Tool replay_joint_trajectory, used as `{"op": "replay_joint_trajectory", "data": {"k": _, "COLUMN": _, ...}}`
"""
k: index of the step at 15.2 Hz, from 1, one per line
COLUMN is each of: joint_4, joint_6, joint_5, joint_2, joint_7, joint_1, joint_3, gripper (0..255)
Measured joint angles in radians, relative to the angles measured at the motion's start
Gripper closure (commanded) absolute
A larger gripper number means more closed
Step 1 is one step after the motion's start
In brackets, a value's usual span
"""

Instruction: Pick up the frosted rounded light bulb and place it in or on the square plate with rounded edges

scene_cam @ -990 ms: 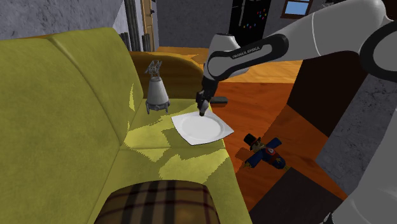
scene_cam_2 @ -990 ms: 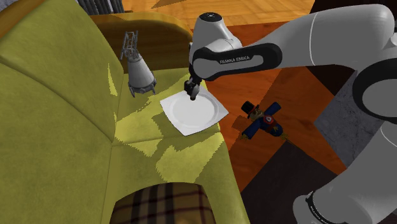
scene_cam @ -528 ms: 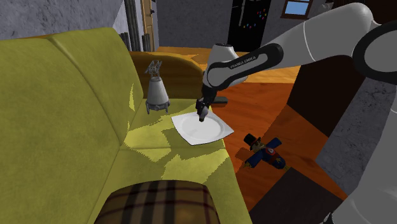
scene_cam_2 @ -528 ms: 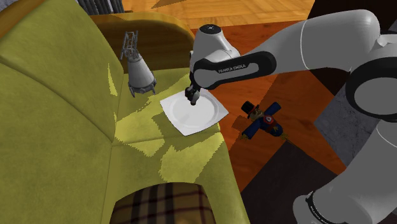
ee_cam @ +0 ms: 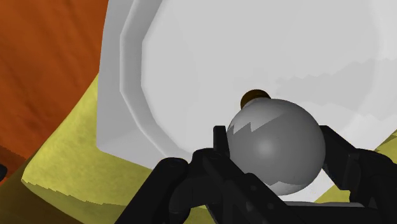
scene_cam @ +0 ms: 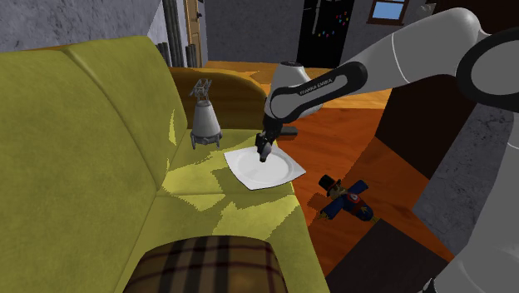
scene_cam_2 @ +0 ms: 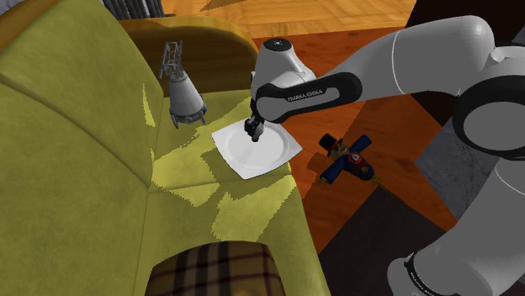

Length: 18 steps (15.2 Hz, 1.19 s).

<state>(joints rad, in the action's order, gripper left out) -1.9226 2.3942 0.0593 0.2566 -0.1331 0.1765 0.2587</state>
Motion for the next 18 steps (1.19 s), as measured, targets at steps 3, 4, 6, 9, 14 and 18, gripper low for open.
{"op": "replay_joint_trajectory", "data": {"k": 3, "joint_4": 0.0, "joint_6": 0.0, "joint_5": 0.0, "joint_2": 0.0, "joint_7": 0.0, "joint_1": 0.0, "joint_3": 0.0, "gripper": 0}}
{"op": "replay_joint_trajectory", "data": {"k": 4, "joint_4": 0.0, "joint_6": 0.0, "joint_5": 0.0, "joint_2": 0.0, "joint_7": 0.0, "joint_1": 0.0, "joint_3": 0.0, "gripper": 0}}
{"op": "replay_joint_trajectory", "data": {"k": 6, "joint_4": 0.0, "joint_6": 0.0, "joint_5": 0.0, "joint_2": 0.0, "joint_7": 0.0, "joint_1": 0.0, "joint_3": 0.0, "gripper": 0}}
{"op": "replay_joint_trajectory", "data": {"k": 9, "joint_4": -0.001, "joint_6": -0.029, "joint_5": -0.011, "joint_2": -0.032, "joint_7": -0.006, "joint_1": 0.004, "joint_3": 0.004, "gripper": 0}}
{"op": "replay_joint_trajectory", "data": {"k": 14, "joint_4": 0.017, "joint_6": -0.095, "joint_5": -0.03, "joint_2": -0.081, "joint_7": -0.02, "joint_1": 0.011, "joint_3": 0.007, "gripper": 0}}
{"op": "replay_joint_trajectory", "data": {"k": 18, "joint_4": 0.017, "joint_6": -0.098, "joint_5": -0.031, "joint_2": -0.085, "joint_7": -0.02, "joint_1": 0.011, "joint_3": 0.007, "gripper": 0}}
